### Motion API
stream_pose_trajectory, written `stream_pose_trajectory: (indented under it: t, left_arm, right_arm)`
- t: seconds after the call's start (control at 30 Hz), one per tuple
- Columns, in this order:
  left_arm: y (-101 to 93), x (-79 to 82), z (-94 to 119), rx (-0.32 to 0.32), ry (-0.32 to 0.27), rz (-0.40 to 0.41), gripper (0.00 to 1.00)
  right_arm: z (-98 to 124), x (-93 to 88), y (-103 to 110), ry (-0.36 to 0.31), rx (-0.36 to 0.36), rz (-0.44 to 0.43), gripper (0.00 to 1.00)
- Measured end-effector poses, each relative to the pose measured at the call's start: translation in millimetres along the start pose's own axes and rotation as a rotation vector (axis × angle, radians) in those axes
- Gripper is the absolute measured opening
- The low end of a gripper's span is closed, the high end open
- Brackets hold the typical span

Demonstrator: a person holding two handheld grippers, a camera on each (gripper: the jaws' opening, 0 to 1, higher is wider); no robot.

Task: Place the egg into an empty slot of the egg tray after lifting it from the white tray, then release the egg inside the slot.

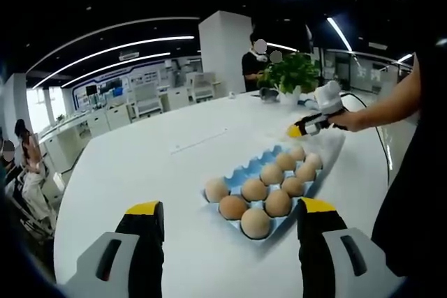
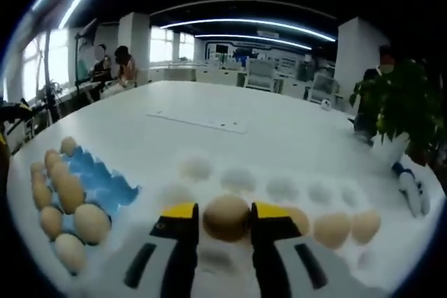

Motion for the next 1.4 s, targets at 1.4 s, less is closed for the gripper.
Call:
stream_pose_trajectory:
  t: [1.4]
  left_arm:
    - [1.8,-1.5,1,0.006,-0.005,-0.001,0.8]
  right_arm:
    - [20,42.0,22,-0.119,0.075,0.026,0.24]
Point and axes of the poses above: the point that each gripper's makers call its tool centre point, and the gripper's own axes: z roughly backward along the fingers, y roughly to its left, x roughly out of its top, the point moved 3 cm from there along z, roughly backward along the fingers, and after that the axes turned 6 degrees about -y, right-handed, at the moved point
